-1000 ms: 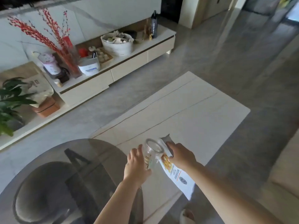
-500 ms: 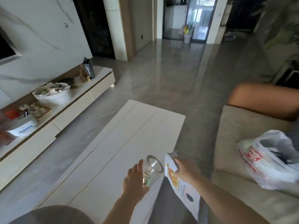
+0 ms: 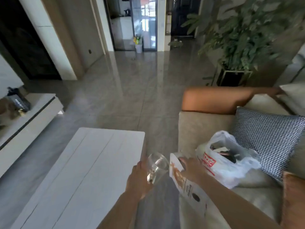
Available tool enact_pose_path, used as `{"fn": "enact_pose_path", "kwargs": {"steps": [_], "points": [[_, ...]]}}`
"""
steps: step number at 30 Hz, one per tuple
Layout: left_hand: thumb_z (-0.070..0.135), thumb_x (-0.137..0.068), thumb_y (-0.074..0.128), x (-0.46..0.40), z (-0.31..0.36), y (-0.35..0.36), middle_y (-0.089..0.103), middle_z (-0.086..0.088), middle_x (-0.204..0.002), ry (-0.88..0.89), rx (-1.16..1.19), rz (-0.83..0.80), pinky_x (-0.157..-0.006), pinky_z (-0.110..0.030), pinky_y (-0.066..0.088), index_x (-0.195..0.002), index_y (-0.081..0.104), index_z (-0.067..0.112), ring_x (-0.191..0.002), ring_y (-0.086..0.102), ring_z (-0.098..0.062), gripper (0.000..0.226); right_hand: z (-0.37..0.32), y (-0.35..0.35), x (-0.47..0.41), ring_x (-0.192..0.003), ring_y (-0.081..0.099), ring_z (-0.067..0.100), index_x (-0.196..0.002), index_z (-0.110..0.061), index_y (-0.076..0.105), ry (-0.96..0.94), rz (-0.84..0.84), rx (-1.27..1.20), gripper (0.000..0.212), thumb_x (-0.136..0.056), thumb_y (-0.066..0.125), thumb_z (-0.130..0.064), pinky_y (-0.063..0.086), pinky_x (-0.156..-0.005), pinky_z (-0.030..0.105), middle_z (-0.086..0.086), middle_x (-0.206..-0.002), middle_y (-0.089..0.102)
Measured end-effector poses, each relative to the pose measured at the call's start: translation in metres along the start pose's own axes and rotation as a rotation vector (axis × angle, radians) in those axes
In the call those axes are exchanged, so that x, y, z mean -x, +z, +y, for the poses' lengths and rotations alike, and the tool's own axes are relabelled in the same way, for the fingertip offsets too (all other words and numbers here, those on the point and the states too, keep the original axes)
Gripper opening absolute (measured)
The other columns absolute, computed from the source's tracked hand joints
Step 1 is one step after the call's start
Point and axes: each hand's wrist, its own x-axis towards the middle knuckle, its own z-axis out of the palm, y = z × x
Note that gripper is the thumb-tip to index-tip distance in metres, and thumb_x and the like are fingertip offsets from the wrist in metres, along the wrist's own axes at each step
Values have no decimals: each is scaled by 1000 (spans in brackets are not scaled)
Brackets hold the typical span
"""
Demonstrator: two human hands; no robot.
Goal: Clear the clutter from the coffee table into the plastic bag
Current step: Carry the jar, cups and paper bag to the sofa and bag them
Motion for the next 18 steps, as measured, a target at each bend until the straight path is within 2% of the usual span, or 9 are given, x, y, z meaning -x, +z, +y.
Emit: {"fn": "enact_pose_path", "kwargs": {"steps": [3, 5, 7, 9, 12, 14, 18], "points": [[41, -78, 70, -41, 24, 5, 37, 6, -145, 91, 27, -53, -100, -28, 45, -150, 15, 24, -128, 45, -16, 92, 29, -18, -7, -121, 53, 26, -143, -24, 36, 99, 25, -56, 54, -92, 50, -36, 43, -98, 35, 6, -135, 51], [38, -80, 67, -68, 39, 7, 41, 3, -142, 172, -3, -96, -97, -28, 45, -150, 18, 23, -125, 48, -18, 86, 47, -25, -14, -125, 49, 26, -143, -23, 35, 179, 19, -79, 54, -93, 50, -34, 42, -100, 38, 5, -138, 48], [39, -81, 62, -94, 53, 10, 45, -1, -137, 262, 6, -136, -92, -32, 49, -146, 26, 19, -118, 52, -21, 77, 62, -30, -19, -114, 55, 19, -135, -23, 41, 243, 41, -62, 45, -92, 52, -30, 48, -92, 32, 1, -125, 55], [44, -76, 62, -124, 66, 17, 48, -2, -131, 350, 15, -189, -88, -34, 51, -141, 30, 19, -112, 55, -22, 77, 72, -39, -23, -102, 58, 18, -128, -24, 45, 336, 64, -99, 39, -90, 52, -29, 51, -83, 31, 1, -112, 58], [48, -66, 56, -165, 91, 20, 50, -4, -124, 483, -70, -240, -87, -34, 49, -132, 39, 20, -111, 54, -25, 73, 86, -51, -29, -102, 58, 20, -124, -24, 44, 462, 80, -166, 38, -87, 53, -30, 52, -84, 35, 3, -112, 57], [42, -66, 63, -188, 107, 19, 52, -5, -119, 524, -67, -233, -82, -34, 51, -128, 40, 19, -108, 56, -27, 69, 97, -55, -34, -101, 58, 19, -123, -26, 43, 509, 112, -206, 40, -85, 55, -32, 52, -85, 37, 2, -113, 57], [46, -64, 71, -215, 132, 24, 46, -1, -139, 603, -6, -280, -89, -36, 52, -148, 22, 23, -115, 57, -22, 99, 107, -58, -33, -92, 63, 20, -118, -28, 43, 612, 181, -281, 36, -85, 55, -33, 56, -80, 40, 2, -106, 59]]}}
